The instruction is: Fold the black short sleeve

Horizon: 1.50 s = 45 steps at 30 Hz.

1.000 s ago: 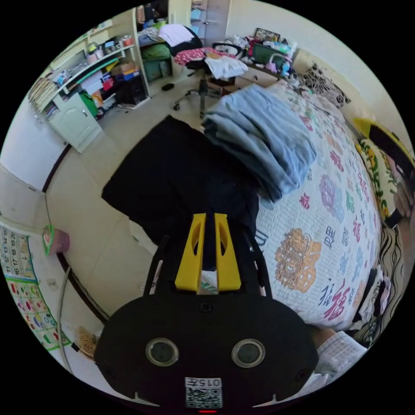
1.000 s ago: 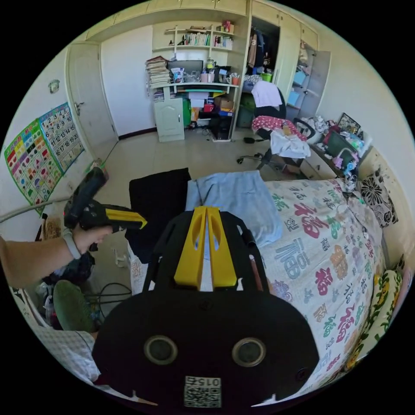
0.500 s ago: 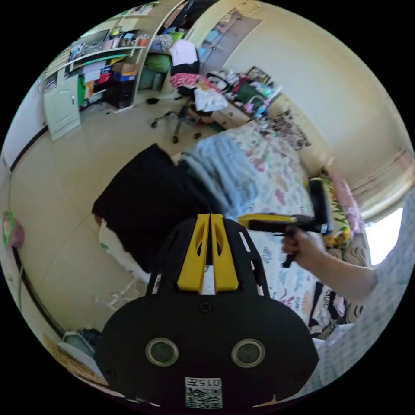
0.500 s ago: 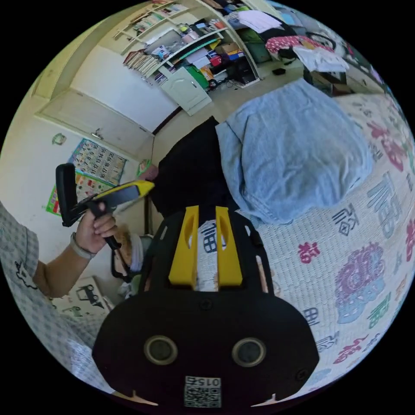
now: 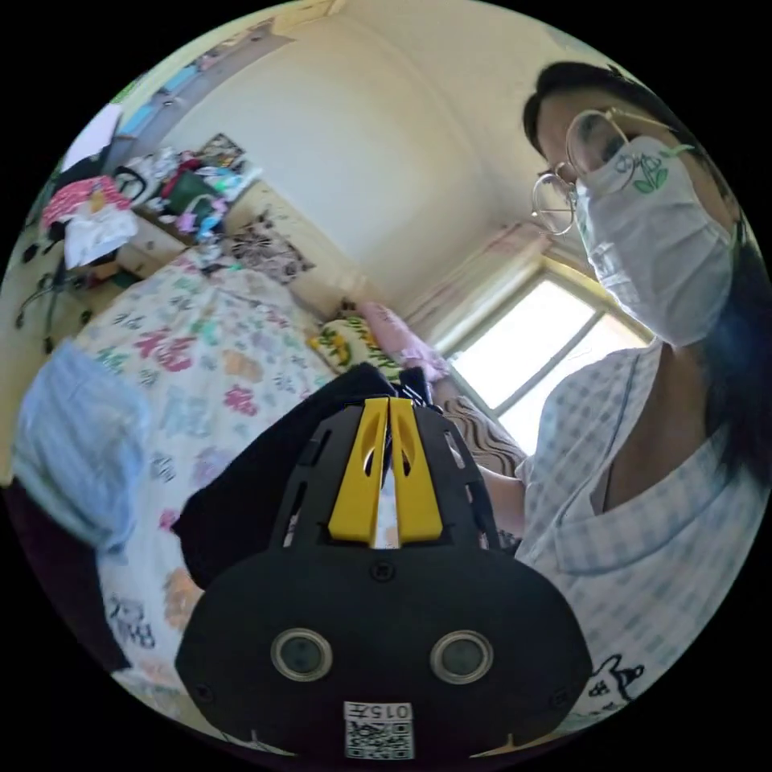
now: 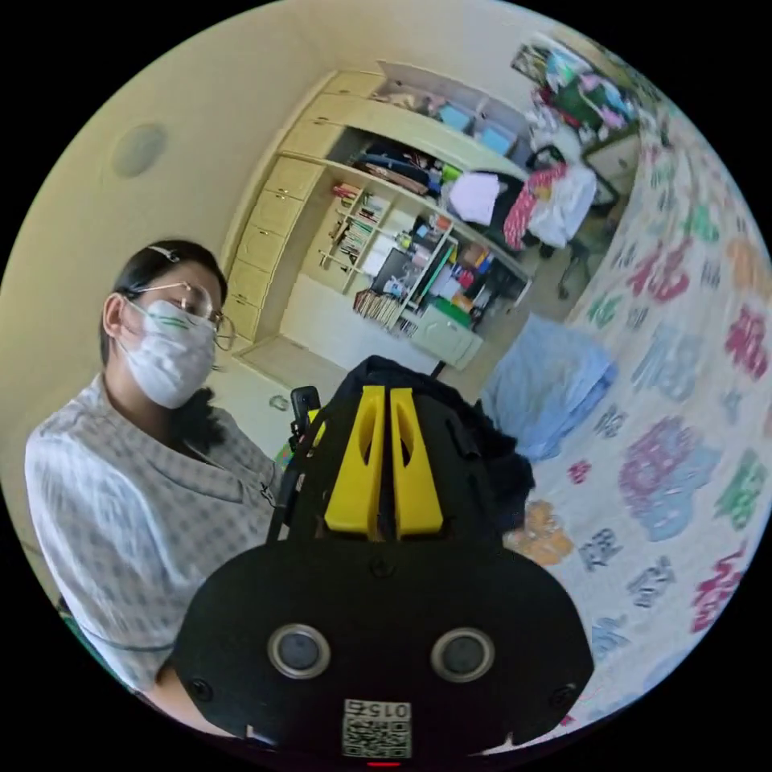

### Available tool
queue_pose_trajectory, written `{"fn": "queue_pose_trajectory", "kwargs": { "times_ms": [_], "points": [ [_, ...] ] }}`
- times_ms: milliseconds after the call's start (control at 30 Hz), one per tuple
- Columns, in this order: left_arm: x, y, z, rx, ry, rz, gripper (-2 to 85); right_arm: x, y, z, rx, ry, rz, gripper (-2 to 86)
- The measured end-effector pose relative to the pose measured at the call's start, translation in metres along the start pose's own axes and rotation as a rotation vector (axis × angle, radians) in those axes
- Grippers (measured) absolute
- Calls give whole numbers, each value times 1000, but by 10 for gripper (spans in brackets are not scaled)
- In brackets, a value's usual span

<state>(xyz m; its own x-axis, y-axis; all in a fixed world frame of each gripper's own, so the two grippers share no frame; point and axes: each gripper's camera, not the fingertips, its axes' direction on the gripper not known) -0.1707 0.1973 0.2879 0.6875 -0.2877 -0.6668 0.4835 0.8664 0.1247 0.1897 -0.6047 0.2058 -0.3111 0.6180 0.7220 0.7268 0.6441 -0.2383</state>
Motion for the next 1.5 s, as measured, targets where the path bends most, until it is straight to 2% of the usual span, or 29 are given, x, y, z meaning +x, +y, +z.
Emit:
{"fn": "queue_pose_trajectory", "kwargs": {
  "times_ms": [33, 133, 233, 333, 367, 433, 567, 667, 800, 900, 967, 1000, 1033, 1067, 1100, 1200, 1267, 1333, 1400, 1500],
  "points": [
    [13, -12, 22, 12, 58, 54, -8, -10, -9, -16, 3, 30, -42, -2],
    [45, -28, 68, 57, 82, 162, -8, -68, -42, -71, -75, 209, -255, -1],
    [45, -16, 119, -23, 73, 48, -7, -90, -46, -92, -249, 413, -295, 5],
    [26, 23, 168, -154, -94, -99, -6, -56, -20, -103, -358, 585, -161, 22],
    [15, 40, 188, -252, -189, -119, -5, -34, -3, -110, -435, 618, -78, 33],
    [-3, 62, 215, -428, -334, -195, -1, -6, 26, -132, -443, 666, 61, 50],
    [-22, 72, 264, -540, -361, -283, 43, 40, 93, -198, -392, 729, 380, 60],
    [-27, 55, 313, -561, -425, -223, 69, 63, 124, -242, -315, 765, 535, 62],
    [-35, 30, 389, -593, -443, -141, 86, 97, 128, -285, -167, 821, 617, 65],
    [-33, 20, 466, -747, -457, 33, 97, 124, 116, -302, -104, 790, 669, 63],
    [-28, 31, 528, -948, -446, 188, 86, 134, 108, -308, -67, 746, 708, 58],
    [-27, 36, 541, -1003, -481, 232, 70, 134, 102, -310, -48, 704, 690, 51],
    [-27, 47, 561, -1085, -592, 322, 37, 133, 100, -311, -42, 694, 680, 47],
    [-25, 49, 571, -1091, -640, 383, 25, 130, 95, -313, -40, 694, 658, 39],
    [-25, 46, 572, -1071, -629, 376, 19, 125, 92, -315, -49, 696, 634, 33],
    [-27, 10, 537, -810, -569, 181, 9, 114, 88, -322, -96, 761, 569, 32],
    [-42, -22, 473, -490, -400, -70, 5, 110, 87, -325, -139, 803, 530, 38],
    [-58, -33, 427, -322, -464, -210, 3, 106, 84, -325, -179, 840, 493, 48],
    [-77, -32, 397, -256, -534, -306, 1, 102, 75, -318, -226, 846, 420, 56],
    [-115, -11, 376, -274, -577, -524, 1, 99, 58, -300, -284, 835, 322, 62]
  ]
}}
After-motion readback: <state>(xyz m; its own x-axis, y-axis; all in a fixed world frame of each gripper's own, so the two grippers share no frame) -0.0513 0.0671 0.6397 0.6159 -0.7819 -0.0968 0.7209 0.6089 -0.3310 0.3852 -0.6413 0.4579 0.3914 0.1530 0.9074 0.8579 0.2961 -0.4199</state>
